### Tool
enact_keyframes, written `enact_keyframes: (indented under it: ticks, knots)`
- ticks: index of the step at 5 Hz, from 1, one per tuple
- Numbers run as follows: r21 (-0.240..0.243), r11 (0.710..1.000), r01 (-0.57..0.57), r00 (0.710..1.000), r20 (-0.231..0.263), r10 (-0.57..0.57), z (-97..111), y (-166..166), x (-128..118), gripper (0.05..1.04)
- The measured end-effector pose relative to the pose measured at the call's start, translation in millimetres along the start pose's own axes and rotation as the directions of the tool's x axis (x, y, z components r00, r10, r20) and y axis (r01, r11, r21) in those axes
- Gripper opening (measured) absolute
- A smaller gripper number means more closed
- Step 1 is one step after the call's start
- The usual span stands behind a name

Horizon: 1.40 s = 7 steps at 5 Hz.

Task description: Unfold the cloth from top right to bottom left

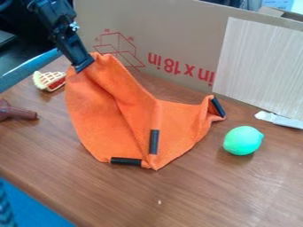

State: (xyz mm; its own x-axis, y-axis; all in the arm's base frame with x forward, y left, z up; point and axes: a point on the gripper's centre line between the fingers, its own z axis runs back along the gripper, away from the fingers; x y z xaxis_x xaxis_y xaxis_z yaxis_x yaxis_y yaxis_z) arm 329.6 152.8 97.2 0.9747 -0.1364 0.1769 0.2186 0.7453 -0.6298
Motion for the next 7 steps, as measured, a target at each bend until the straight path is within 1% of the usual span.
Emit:
enact_keyframes:
  ticks: [1, 2, 3, 4, 5, 6, 7]
  knots:
    - [-0.061, 0.997, 0.057, 0.998, -0.028, -0.059, -0.6, 0.4, 0.4, 0.050]
    - [-0.087, 0.993, 0.081, 0.996, -0.020, -0.083, 6.0, 0.0, -1.8, 0.050]
    - [-0.053, 0.996, 0.065, 0.997, -0.029, -0.067, 0.8, 11.0, -10.0, 0.050]
    - [0.093, 0.993, 0.072, 0.997, -0.020, -0.070, 1.5, 7.7, -21.2, 0.050]
    - [0.181, 0.979, 0.099, 0.995, -0.025, -0.096, 3.2, 6.0, -27.4, 0.050]
    - [0.151, 0.969, 0.198, 0.980, -0.052, -0.192, 4.2, 1.8, -28.7, 0.070]
    - [0.165, 0.962, 0.215, 0.973, -0.125, -0.196, 6.6, 3.9, -27.0, 0.212]
